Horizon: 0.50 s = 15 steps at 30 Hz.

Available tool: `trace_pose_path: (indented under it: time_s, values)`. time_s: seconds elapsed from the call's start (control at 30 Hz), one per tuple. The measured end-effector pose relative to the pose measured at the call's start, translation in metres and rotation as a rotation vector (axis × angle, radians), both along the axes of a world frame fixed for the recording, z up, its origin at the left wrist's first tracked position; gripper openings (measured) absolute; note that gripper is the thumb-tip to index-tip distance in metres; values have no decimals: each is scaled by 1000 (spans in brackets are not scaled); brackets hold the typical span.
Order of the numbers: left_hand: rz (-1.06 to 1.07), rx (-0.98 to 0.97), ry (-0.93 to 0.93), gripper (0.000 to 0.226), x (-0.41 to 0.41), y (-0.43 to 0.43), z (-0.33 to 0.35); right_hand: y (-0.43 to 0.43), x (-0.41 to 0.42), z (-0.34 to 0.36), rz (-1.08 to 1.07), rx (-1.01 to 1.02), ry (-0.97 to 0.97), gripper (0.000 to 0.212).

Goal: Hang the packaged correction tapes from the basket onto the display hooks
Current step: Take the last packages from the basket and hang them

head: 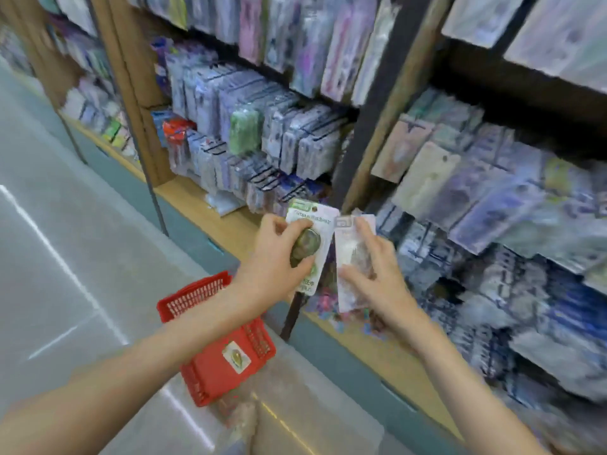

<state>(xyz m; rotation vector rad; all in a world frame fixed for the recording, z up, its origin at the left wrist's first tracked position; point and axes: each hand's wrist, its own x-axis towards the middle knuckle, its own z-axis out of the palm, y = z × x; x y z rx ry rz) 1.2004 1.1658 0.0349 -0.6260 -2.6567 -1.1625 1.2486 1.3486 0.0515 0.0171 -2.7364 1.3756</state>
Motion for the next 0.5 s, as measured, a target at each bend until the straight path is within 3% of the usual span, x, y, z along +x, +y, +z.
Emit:
trace_pose_path:
  time_s: [0.5]
  values:
    - [-466,133,581,51,161,292,272,274,254,270,-490,337,514,64]
